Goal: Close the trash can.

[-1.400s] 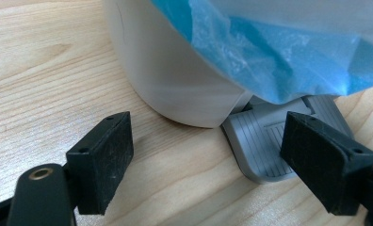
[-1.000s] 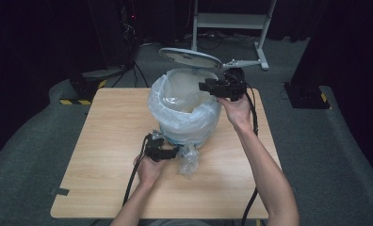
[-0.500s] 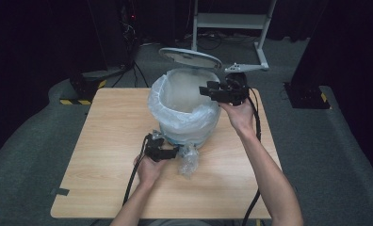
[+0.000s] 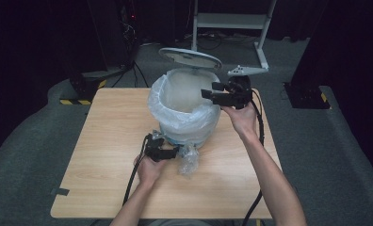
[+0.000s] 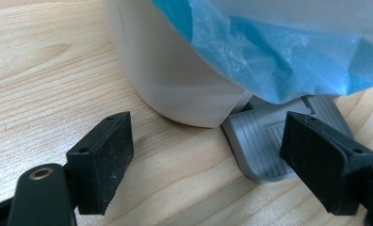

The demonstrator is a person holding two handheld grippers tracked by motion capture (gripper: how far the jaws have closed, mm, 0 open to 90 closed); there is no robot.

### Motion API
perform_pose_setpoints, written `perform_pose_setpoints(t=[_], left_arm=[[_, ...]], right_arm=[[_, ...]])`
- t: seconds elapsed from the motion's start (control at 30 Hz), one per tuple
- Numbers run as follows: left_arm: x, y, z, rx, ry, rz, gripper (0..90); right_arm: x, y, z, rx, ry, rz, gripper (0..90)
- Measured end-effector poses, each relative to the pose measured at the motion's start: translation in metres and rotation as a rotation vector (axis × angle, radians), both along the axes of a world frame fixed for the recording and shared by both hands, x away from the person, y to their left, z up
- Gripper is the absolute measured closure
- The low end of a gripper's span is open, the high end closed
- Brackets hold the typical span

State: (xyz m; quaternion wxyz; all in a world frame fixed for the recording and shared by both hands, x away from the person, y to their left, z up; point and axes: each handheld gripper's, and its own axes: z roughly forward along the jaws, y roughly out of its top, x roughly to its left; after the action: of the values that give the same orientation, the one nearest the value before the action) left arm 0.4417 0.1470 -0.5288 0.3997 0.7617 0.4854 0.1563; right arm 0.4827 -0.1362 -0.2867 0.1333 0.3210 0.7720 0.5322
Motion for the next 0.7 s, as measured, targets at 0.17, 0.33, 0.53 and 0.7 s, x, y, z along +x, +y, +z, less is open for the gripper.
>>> perform_pose_setpoints(t=[0.17, 0.33, 0.53, 0.7], left_arm=[[0.000, 0.000, 0.000, 0.000, 0.000, 0.001, 17.6], [0.000, 0.000, 0.000, 0.001, 0.001, 0.000, 17.6], [0.000, 0.000, 0.000, 0.003, 0.002, 0.000, 17.6], [0.000, -0.001, 0.000, 0.000, -0.001, 0.003, 17.5]], right_arm=[[-0.006, -0.003, -0.001, 0.015, -0.013, 0.004, 38.9], [-0.010, -0.007, -0.002, 0.022, -0.018, 0.000, 38.0], [-0.017, -0.014, -0.002, 0.042, -0.024, 0.000, 37.3], [-0.025, -0.020, -0.005, 0.043, -0.032, -0.009, 37.2]])
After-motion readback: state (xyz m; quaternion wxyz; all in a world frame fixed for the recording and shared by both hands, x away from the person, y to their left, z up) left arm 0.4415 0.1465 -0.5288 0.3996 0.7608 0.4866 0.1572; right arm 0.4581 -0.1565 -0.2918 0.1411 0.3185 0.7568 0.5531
